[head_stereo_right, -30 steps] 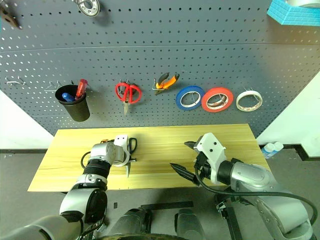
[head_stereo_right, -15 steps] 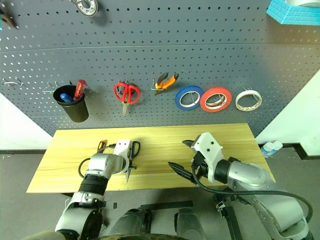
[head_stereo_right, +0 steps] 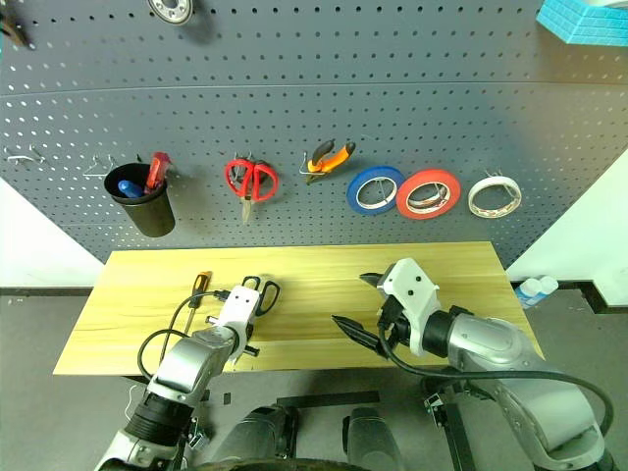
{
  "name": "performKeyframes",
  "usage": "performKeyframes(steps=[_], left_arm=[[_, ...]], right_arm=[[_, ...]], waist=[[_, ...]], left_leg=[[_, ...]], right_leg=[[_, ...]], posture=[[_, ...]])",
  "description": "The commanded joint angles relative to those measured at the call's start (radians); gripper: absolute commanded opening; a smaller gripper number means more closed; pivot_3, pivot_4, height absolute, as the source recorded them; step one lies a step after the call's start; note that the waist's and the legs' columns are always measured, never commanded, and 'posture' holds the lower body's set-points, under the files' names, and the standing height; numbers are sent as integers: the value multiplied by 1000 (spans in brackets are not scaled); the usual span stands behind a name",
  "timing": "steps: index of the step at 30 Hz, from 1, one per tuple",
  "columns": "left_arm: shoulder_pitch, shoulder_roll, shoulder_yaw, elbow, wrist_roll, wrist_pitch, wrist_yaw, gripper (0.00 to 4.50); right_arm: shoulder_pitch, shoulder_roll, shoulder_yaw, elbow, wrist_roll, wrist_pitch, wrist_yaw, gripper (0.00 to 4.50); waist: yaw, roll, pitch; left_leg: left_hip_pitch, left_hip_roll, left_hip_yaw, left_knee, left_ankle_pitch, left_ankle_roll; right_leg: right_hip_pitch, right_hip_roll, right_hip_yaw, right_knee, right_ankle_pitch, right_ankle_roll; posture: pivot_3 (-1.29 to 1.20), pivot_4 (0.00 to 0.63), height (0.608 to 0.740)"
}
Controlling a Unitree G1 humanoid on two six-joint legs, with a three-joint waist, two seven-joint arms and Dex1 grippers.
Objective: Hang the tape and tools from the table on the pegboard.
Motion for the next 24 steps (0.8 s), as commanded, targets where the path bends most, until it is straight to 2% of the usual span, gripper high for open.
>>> performKeyframes(steps=[1,11,24], left_arm=[[10,20,-36,-91,43,-60,0,580],[24,52,-78,-105,126,-242,-3,580],[63,87,-112,-143,221,-559,-18,580]], right_arm=[[-14,-10,-48,-9,34,-29,31,4500],[-83,13,-158,-31,236,2,44,4500],[-103,-25,-166,-20,284,-5,24,4500]], waist=[[7,0,0],[9,0,0],[8,1,0]], left_leg=[[0,0,0,0,0,0],[0,0,0,0,0,0],[0,0,1,1,0,1]], right_leg=[[0,0,0,0,0,0],[1,0,0,0,0,0],[1,0,0,0,0,0]], posture=[[-118,97,717],[-119,92,717],[-122,79,717]])
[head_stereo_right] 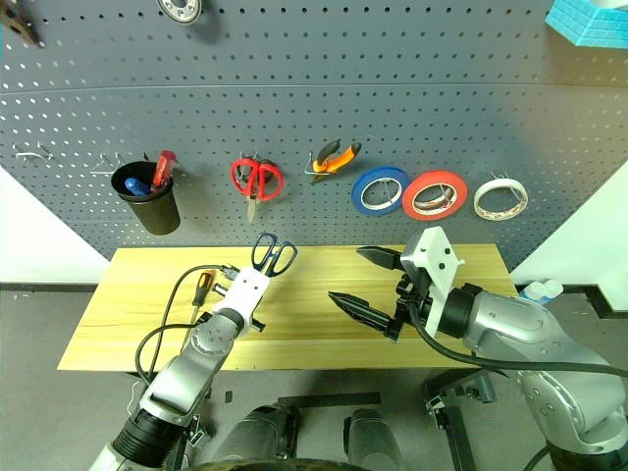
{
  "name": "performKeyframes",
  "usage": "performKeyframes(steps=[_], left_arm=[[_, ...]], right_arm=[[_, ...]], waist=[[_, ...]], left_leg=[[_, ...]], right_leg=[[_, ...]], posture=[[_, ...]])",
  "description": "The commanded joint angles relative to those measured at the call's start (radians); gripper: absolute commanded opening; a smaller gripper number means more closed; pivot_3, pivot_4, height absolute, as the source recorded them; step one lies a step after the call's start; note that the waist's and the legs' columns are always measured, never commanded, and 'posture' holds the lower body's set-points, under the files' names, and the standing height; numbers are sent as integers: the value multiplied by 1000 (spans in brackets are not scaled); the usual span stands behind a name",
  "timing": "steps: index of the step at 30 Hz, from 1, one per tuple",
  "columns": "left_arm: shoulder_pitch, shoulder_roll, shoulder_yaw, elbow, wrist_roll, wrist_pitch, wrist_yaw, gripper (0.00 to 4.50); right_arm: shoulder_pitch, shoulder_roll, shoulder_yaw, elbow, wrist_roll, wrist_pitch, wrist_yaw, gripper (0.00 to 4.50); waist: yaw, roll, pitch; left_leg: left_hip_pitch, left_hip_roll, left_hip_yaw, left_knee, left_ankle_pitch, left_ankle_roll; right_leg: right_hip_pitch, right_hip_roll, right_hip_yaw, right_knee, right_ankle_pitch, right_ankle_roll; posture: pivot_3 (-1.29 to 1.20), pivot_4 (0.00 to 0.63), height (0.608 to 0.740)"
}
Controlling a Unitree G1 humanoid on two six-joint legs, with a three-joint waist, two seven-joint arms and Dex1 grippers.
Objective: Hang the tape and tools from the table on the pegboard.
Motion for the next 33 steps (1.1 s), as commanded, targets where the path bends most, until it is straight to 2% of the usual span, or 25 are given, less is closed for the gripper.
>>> performKeyframes(steps=[1,14,27,33], left_arm=[[17,14,-13,-52,48,-110,0,580],[76,18,27,-105,132,-415,43,580],[85,-38,161,-139,151,-532,114,580],[66,-59,202,-96,133,-495,91,580]], right_arm=[[-13,-14,-20,-15,11,-16,-3,4500],[-42,-46,-95,12,112,-23,49,4500],[-37,-67,-91,40,95,-45,69,4500],[-31,-60,-84,37,89,-52,62,4500]], waist=[[-1,0,0],[0,1,-1],[-1,5,-6],[0,5,-6]], left_leg=[[0,0,0,0,0,0],[0,0,0,1,0,0],[0,0,1,3,0,0],[0,0,1,6,0,0]], right_leg=[[0,0,0,0,0,0],[1,0,0,1,0,0],[1,1,0,3,0,0],[1,1,0,5,0,0]], posture=[[-122,78,717],[-116,66,717],[-110,64,717],[-109,63,717]])
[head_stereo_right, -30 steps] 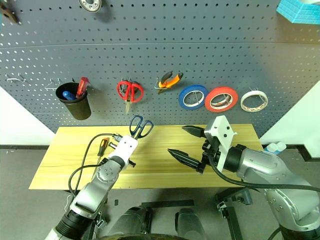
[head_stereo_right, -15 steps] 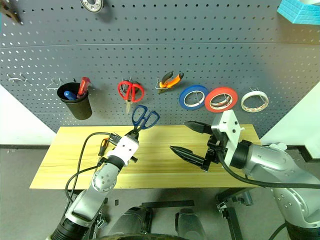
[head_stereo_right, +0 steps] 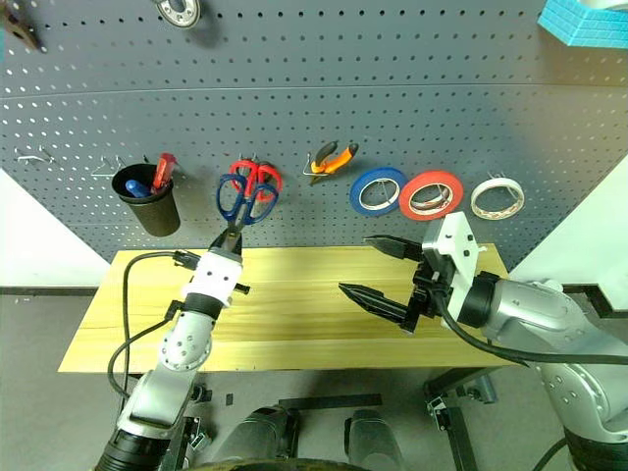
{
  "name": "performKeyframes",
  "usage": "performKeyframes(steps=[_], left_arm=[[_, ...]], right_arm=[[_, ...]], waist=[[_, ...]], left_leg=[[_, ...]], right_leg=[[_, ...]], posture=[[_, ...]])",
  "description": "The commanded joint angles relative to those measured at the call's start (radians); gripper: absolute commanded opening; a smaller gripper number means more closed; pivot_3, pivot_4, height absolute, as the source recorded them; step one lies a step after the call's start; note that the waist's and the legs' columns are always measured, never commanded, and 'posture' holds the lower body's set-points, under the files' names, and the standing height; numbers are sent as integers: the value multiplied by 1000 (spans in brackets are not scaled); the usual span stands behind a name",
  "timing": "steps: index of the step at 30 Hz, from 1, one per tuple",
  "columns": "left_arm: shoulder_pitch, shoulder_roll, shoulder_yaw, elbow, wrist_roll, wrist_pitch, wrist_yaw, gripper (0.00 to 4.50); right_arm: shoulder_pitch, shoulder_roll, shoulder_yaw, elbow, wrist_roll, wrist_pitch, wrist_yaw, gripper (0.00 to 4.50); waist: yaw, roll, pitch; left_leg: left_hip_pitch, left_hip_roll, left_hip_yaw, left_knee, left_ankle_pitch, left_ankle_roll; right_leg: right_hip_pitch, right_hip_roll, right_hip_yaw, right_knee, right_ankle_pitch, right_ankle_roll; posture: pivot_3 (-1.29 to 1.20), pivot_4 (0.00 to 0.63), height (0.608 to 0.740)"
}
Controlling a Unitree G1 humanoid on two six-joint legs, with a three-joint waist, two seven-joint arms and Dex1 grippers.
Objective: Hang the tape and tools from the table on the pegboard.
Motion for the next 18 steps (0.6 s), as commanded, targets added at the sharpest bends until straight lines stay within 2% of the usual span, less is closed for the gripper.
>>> performKeyframes(steps=[1,7,18], left_arm=[[-35,-27,22,4,-17,20,-12,580],[-113,-78,33,93,-48,63,-28,580],[-214,-114,53,201,-79,82,-42,580]], right_arm=[[-5,-2,-7,-16,-1,-23,-6,4500],[-5,-1,-7,-28,10,-18,-20,4500],[8,-3,-11,-41,16,-15,-36,4500]], waist=[[3,0,0],[1,0,0],[-2,0,-1]], left_leg=[[0,0,0,1,0,0],[0,0,0,10,-1,2],[0,0,0,11,-1,2]], right_leg=[[0,0,0,1,0,0],[2,1,0,3,2,3],[2,1,-1,3,3,3]], posture=[[-109,63,717],[-119,64,717],[-127,63,717]])
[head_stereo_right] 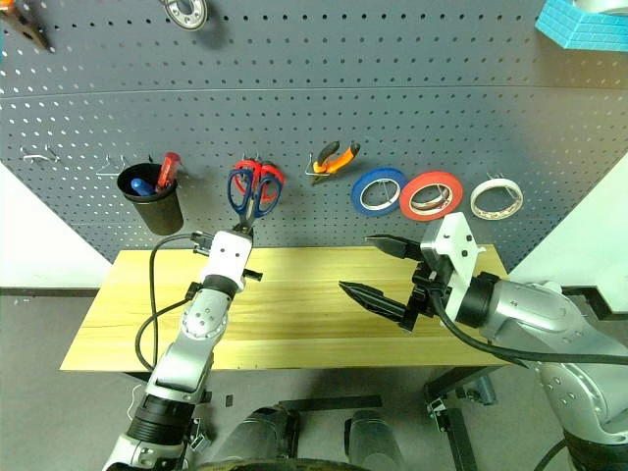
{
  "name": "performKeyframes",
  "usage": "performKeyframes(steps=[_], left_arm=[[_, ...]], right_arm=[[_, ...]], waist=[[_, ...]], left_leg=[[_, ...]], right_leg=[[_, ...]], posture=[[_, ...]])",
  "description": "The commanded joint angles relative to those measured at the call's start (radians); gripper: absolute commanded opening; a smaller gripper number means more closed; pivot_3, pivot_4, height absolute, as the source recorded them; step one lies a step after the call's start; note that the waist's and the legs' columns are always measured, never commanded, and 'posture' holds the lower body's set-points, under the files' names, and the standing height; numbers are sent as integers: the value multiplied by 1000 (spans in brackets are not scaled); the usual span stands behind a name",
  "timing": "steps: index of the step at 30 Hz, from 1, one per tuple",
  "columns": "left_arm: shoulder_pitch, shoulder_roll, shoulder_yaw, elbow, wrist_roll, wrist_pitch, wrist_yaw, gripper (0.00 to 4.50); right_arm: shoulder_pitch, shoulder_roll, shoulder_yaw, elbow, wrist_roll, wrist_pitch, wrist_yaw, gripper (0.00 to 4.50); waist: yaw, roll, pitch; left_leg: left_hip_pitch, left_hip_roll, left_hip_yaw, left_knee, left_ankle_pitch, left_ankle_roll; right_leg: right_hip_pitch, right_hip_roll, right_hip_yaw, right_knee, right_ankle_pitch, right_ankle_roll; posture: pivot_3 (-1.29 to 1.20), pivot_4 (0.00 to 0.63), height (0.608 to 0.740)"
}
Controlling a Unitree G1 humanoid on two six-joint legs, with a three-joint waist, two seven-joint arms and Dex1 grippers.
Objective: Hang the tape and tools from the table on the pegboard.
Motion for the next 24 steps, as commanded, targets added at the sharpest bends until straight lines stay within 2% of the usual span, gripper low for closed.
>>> performKeyframes(steps=[1,8,24], left_arm=[[-33,-5,24,5,-13,-6,7,580],[-47,-13,31,39,-25,1,10,580],[-208,-40,73,306,-66,-56,68,579]], right_arm=[[2,-3,-15,-34,19,-12,-10,4500],[7,-4,-12,-37,21,-12,-21,4500],[7,-8,-9,-41,28,-11,-32,4500]], waist=[[-2,0,0],[-2,0,0],[-5,0,-3]], left_leg=[[0,0,0,0,0,0],[0,0,0,0,0,0],[0,0,0,1,0,0]], right_leg=[[0,0,0,0,0,0],[1,0,0,0,0,0],[1,0,0,2,0,0]], posture=[[-127,63,717],[-129,65,717],[-139,66,717]])
